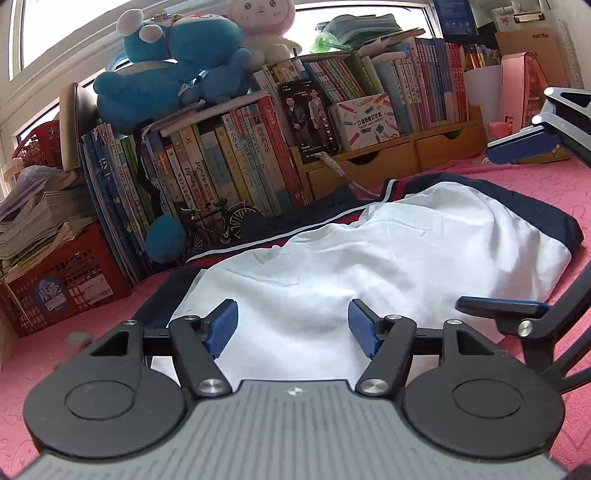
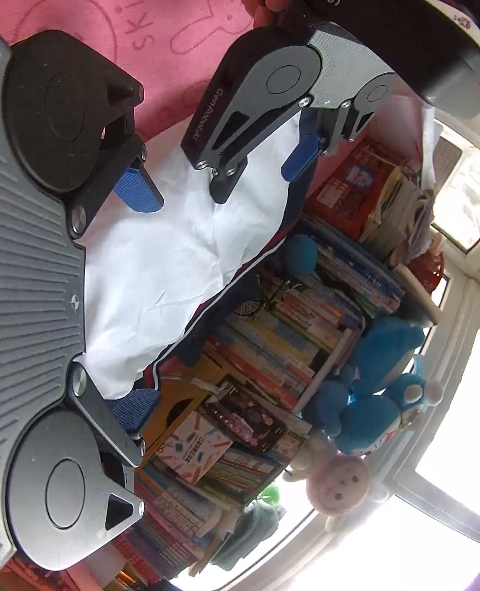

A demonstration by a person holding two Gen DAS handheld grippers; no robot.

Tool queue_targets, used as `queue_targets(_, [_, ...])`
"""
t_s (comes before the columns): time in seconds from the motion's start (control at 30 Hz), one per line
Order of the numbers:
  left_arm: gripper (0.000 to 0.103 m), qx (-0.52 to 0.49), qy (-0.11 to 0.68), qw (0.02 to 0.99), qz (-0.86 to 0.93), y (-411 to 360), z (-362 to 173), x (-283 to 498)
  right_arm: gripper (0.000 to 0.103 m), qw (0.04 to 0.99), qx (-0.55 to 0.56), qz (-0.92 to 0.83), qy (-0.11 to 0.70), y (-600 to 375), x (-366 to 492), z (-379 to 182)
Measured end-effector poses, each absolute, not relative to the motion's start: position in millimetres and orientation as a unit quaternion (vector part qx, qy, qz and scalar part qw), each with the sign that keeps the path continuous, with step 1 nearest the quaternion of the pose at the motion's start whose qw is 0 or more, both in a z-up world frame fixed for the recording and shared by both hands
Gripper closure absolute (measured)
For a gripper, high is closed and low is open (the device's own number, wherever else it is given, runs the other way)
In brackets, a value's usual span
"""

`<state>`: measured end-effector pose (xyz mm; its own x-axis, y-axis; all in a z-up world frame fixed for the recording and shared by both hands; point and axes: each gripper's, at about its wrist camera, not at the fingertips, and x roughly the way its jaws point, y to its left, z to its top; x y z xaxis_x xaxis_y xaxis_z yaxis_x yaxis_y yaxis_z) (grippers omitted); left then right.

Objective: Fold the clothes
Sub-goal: 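Release the cuff and lift both open grippers off the jacket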

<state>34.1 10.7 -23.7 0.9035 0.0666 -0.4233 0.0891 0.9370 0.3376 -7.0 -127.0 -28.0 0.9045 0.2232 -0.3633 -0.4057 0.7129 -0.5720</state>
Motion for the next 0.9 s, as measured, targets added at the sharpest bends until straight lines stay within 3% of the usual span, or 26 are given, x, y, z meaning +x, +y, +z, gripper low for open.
queue_targets(0.13, [0.035,0.188,0.274,0.943,0.008,28,-38,49,0.000,0.913,-0.351,0.143,0.153,-134,7,-39])
queue_targets(0.23, [0.028,0.220,0.265,0.938,0.032,42,-43,49,0.001,0.910,-0.360,0.122,0.166,-140,18,-48])
queue_targets(0.4, [0.028,0.319,0.234,0.915,0.079,62,-54,38,0.001,0.904,-0.375,0.086,0.187,-149,36,-62])
queue_targets(0.77, [0.028,0.316,0.247,0.907,0.130,101,-51,32,0.002,0.903,-0.369,0.021,0.218,-207,43,-64])
queue_targets(0.9, [0.034,0.228,0.232,0.942,0.082,93,-25,23,0.009,0.934,-0.283,0.072,0.205,-192,30,-36])
